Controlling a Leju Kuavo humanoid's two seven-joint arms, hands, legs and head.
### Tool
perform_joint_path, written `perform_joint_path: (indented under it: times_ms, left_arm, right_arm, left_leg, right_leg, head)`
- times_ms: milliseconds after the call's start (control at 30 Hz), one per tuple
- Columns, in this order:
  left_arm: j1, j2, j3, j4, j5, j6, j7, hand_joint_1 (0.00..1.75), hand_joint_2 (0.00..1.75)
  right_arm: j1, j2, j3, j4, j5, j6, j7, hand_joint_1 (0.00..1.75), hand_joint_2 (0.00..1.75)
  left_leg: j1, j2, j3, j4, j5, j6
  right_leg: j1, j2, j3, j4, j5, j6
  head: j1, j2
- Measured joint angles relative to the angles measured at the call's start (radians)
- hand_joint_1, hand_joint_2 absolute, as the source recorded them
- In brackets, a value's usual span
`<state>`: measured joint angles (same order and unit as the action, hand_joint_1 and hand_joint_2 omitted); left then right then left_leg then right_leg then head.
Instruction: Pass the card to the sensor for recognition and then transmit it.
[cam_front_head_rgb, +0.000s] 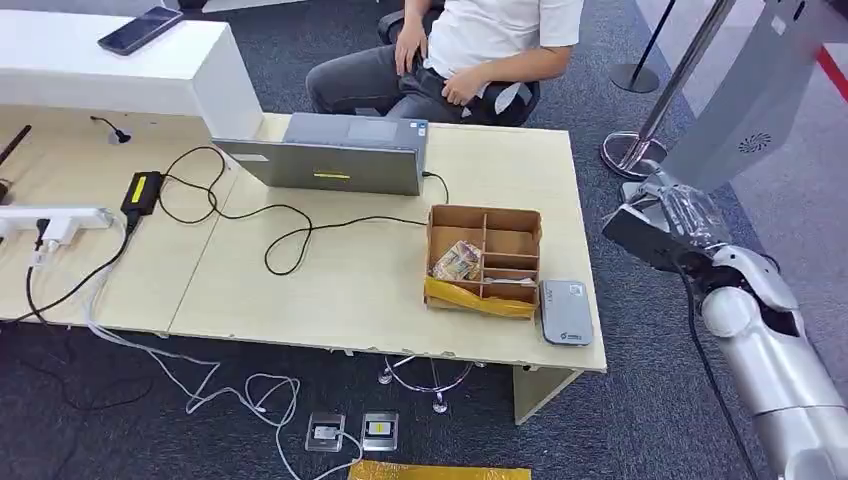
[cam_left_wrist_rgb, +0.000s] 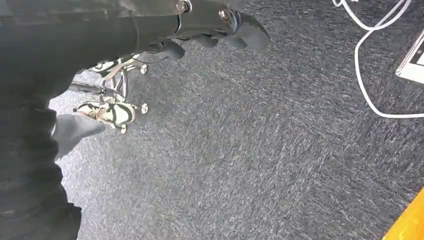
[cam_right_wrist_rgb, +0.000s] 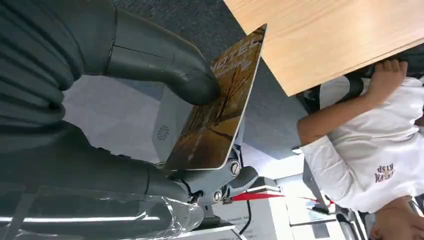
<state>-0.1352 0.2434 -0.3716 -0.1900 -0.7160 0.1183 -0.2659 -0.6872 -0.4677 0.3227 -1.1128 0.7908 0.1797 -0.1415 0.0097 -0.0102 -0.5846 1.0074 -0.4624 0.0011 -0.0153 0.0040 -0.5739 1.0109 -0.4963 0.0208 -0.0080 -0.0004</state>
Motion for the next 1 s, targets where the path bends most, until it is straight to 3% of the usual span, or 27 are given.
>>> perform_joint_path:
  times_ms: [1000]
  left_arm:
    - [-0.003, -0.001, 0.024, 0.000, -0.029, -0.005, 0.001, 0.00, 1.75]
  right_arm:
    - [0.101, 0.003, -0.038, -0.059, 0.029, 0.045, 0.023, 1.75, 1.75]
  left_leg:
    - [0.000, 0.000, 0.000, 0.000, 0.000, 0.000]
  right_leg:
    - [0.000, 0.000, 0.000, 0.000, 0.000, 0.000]
  head:
    - [0.000, 0.000]
